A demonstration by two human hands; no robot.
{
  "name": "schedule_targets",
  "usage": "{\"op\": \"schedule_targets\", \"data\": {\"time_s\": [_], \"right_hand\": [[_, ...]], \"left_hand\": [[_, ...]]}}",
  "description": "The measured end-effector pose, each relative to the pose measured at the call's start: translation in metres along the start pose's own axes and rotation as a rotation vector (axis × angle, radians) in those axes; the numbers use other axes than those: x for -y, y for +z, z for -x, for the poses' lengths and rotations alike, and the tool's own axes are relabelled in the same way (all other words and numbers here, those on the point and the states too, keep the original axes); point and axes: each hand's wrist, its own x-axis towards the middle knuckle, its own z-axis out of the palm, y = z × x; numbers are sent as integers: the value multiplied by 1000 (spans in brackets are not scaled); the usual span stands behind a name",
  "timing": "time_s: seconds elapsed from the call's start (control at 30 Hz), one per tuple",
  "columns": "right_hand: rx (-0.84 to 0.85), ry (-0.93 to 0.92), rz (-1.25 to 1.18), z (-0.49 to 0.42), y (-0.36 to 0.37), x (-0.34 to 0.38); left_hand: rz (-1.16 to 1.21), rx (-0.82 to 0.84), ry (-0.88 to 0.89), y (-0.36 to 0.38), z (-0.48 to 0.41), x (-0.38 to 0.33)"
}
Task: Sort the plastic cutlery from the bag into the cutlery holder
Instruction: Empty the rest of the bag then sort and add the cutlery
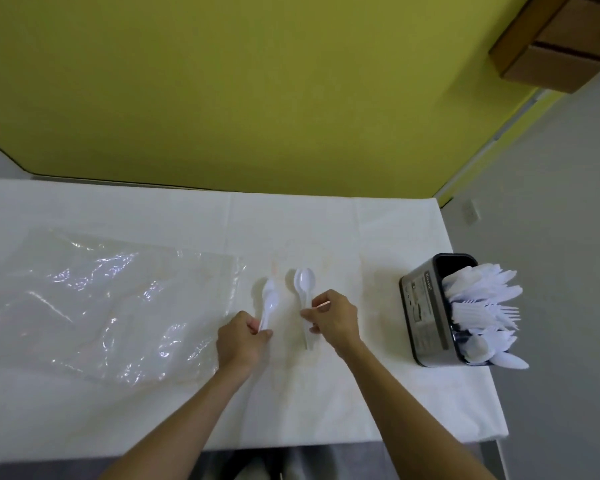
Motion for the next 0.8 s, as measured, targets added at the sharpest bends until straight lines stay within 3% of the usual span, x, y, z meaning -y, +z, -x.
{"op": "schedule_targets", "data": {"time_s": [0.13,0.3,0.5,0.67,0.8], "right_hand": [[-7,-91,275,-2,20,-1],[85,-44,314,-3,19,3],[-56,-178,-20,38,-44,-11],[-197,-316,-284,104,-127,-24],[-389,-208,-596,132,-181,-53]], "left_hand": [[6,50,37,-5,2,3],[91,19,67,-11,8,4],[322,59,194,-6,28,-41],[497,358,367,33,63,-99],[583,532,460,70,106,-135]]}}
